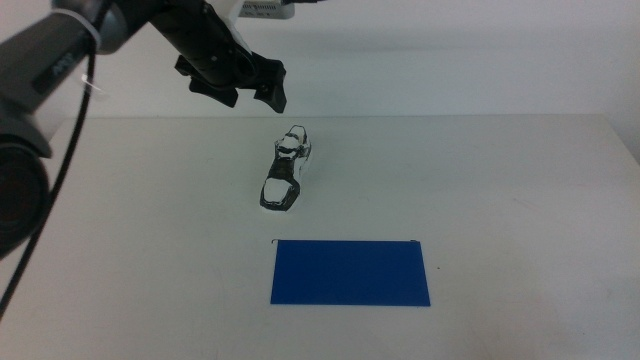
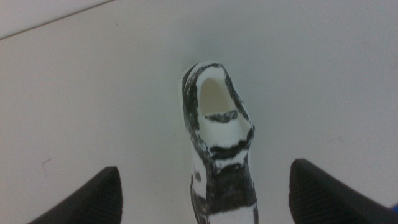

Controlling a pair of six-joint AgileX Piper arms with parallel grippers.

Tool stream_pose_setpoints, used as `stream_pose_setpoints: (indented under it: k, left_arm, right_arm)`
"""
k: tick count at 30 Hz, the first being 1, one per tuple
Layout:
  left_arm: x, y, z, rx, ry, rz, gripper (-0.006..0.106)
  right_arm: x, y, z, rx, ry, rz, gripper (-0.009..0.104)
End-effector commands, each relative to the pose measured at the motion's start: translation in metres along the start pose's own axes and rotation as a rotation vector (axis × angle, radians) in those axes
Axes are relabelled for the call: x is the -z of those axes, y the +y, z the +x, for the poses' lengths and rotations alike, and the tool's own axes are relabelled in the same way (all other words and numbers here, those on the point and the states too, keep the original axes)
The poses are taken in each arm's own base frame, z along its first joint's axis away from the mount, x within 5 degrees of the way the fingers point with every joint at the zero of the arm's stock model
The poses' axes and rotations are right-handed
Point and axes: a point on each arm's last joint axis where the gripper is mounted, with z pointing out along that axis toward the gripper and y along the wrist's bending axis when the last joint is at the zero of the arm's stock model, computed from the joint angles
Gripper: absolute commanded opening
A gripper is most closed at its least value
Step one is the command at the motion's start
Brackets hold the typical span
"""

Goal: Use one arm to grab the shoe from the table and place it on the mat.

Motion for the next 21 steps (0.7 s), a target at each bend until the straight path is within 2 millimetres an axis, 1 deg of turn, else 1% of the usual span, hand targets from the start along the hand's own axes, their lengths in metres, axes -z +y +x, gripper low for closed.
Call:
stream_pose_setpoints:
  k: [1,6,12,14,21]
  left_arm:
    - [0.028,-0.012,-0.017,-0.005,-0.113,0.013,0.09]
    - [0.003,-0.016,-0.016,-0.007,-0.089,0.022,0.09]
    - [-0.028,-0.01,-0.01,0.022,-0.049,0.02,0.09]
    - [-0.036,-0.008,-0.008,0.03,-0.042,0.025,0.09]
    - [-0.058,-0.015,-0.005,0.033,-0.037,0.045,0.09]
  right_arm:
    - [0.003,0.0,-0.011,0.021,-0.109,0.004,0.066]
    - [0.003,0.0,-0.011,0.021,-0.109,0.004,0.066]
    - [0.003,0.0,-0.011,0.021,-0.109,0.004,0.066]
    - [0.003,0.0,-0.011,0.021,-0.109,0.004,0.066]
    - [0.003,0.0,-0.011,0.021,-0.109,0.004,0.066]
